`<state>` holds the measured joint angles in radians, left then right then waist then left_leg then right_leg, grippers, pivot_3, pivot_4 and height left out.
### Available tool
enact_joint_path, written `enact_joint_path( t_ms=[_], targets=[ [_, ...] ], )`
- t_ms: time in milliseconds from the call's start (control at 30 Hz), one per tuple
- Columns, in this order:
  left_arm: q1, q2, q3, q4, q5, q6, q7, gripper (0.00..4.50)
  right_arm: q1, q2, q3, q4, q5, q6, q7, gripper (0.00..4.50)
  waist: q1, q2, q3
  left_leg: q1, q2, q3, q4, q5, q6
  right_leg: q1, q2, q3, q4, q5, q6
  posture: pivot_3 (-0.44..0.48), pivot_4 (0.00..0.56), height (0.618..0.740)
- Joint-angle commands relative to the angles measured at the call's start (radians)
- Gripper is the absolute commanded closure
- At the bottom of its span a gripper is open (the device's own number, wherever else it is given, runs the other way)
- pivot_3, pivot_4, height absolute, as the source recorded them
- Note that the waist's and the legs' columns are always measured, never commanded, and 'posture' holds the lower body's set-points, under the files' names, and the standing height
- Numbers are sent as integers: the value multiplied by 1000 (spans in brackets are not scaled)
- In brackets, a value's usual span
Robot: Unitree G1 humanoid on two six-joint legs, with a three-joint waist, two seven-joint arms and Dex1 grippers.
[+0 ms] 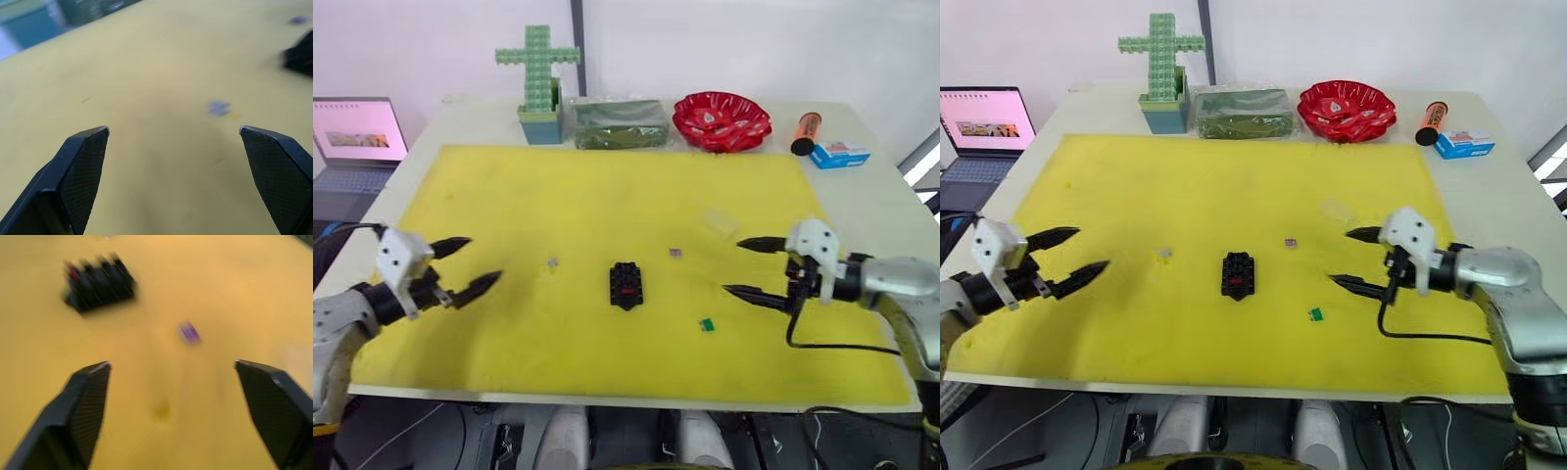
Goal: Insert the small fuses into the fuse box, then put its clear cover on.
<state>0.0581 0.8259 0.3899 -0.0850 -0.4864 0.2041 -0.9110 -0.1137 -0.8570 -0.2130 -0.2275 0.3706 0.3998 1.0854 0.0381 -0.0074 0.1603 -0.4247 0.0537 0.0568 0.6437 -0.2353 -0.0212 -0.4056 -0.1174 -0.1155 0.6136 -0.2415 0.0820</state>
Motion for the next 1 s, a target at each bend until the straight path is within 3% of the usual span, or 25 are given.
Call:
enact_joint_path(
  t_ms=[33,200,333,467,533,633,833,1000],
  targets=[
    [-27,8,40,84,43,-80,1,0,55,-12,-104,47,-9,-75,-24,21,0,0,0,0,0,0,0,0,0,0,0,0,0,0,0,0,150,740],
    [-66,-1,29,164,76,-106,22,0,77,-6,-118,45,2,-100,-47,21,-1,0,0,0,0,1,0,0,0,0,0,1,0,-1,-1,0,150,740],
    [-117,9,26,179,31,64,61,0,52,10,-74,-53,45,-49,-66,21,0,0,0,0,1,0,0,0,0,0,0,1,0,0,-1,0,150,740],
    [-184,31,110,139,-189,470,112,0,-2,30,19,-216,105,29,-80,21,-3,0,0,0,1,0,0,0,0,0,0,1,1,1,3,0,150,740],
    [-202,23,179,102,-357,664,132,0,-53,49,52,-266,146,79,-104,21,-4,-1,1,0,1,-1,0,0,0,0,0,1,1,1,3,0,150,740],
    [-223,-10,263,58,-569,936,252,0,-156,91,137,-327,196,149,-129,21,-10,-2,1,0,1,-2,1,0,0,0,0,1,1,1,3,0,150,740],
    [-232,-186,399,55,-895,1064,588,0,-290,186,301,-311,165,152,-142,21,-12,-5,0,1,0,-4,1,0,0,2,0,1,2,1,4,0,150,740],
    [-144,-274,373,14,-1231,1002,862,0,-294,219,359,-288,115,107,-146,21,-21,-7,-1,1,-1,-4,2,0,0,3,-1,1,4,1,3,0,150,740]
  ],
)
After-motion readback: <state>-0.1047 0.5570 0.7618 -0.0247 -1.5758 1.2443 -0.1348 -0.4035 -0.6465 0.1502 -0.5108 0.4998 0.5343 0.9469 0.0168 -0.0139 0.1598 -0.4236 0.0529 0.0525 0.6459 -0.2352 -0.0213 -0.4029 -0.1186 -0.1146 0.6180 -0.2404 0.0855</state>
